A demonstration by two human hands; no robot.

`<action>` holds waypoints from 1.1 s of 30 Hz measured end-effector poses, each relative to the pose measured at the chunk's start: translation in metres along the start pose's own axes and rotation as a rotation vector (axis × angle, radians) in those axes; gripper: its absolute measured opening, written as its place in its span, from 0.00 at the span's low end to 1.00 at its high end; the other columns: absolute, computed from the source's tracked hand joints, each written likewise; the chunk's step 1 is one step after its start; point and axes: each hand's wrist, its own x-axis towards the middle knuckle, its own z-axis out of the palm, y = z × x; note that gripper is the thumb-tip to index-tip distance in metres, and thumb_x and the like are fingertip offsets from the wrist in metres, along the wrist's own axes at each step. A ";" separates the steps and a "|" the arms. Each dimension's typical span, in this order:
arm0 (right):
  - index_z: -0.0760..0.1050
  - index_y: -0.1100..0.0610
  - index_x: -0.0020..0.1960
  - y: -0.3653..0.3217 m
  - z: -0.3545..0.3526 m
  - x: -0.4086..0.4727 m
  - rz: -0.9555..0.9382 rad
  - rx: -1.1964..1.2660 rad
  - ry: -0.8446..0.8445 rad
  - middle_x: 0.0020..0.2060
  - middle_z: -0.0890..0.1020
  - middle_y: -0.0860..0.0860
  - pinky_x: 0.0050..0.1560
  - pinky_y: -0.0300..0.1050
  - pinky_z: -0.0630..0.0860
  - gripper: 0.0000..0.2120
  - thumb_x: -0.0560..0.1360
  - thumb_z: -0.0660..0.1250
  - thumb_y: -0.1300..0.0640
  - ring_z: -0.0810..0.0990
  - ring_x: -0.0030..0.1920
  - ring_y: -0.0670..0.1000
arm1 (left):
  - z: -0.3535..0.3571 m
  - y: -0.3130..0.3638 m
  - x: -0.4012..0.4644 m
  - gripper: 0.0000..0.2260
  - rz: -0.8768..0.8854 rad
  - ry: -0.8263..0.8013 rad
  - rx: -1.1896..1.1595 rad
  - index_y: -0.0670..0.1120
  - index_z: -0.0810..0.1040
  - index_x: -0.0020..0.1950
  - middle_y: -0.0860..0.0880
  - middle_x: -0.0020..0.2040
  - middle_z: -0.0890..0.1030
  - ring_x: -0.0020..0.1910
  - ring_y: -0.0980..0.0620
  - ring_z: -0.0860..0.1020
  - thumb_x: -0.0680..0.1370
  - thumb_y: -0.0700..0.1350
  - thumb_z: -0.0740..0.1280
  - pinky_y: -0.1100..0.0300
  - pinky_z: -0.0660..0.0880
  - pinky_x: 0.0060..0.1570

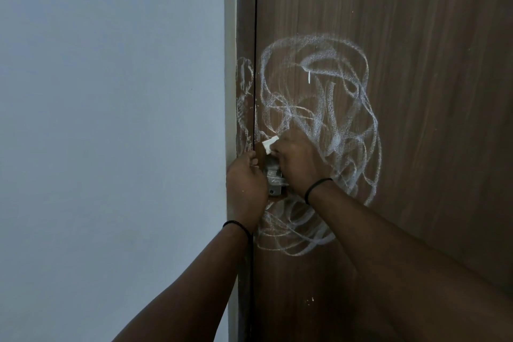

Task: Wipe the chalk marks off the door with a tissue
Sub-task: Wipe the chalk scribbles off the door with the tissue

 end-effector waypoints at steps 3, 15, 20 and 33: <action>0.83 0.59 0.44 -0.003 0.009 -0.005 -0.097 -0.020 -0.095 0.44 0.78 0.55 0.42 0.53 0.74 0.05 0.76 0.68 0.62 0.76 0.48 0.56 | -0.001 0.001 -0.001 0.14 -0.001 0.014 -0.022 0.45 0.83 0.56 0.59 0.43 0.76 0.38 0.71 0.74 0.77 0.35 0.61 0.84 0.64 0.39; 0.85 0.61 0.45 0.014 -0.017 0.004 0.060 0.157 0.028 0.44 0.83 0.56 0.45 0.48 0.77 0.07 0.72 0.70 0.68 0.80 0.46 0.55 | 0.005 -0.006 -0.004 0.16 -0.109 -0.112 -0.194 0.47 0.79 0.64 0.51 0.54 0.83 0.53 0.54 0.80 0.80 0.39 0.58 0.59 0.77 0.54; 0.85 0.55 0.46 0.007 -0.003 -0.007 -0.093 0.009 -0.213 0.45 0.83 0.52 0.45 0.52 0.78 0.07 0.75 0.69 0.63 0.80 0.48 0.54 | 0.008 -0.007 -0.003 0.16 -0.151 -0.113 -0.244 0.48 0.81 0.61 0.55 0.51 0.83 0.50 0.57 0.81 0.79 0.39 0.59 0.61 0.78 0.51; 0.85 0.54 0.53 -0.002 -0.013 0.009 0.083 0.142 -0.454 0.51 0.86 0.53 0.52 0.45 0.79 0.13 0.76 0.68 0.68 0.83 0.50 0.51 | -0.001 -0.015 0.001 0.13 -0.116 -0.121 -0.170 0.44 0.82 0.62 0.47 0.60 0.83 0.53 0.58 0.77 0.79 0.38 0.65 0.81 0.67 0.46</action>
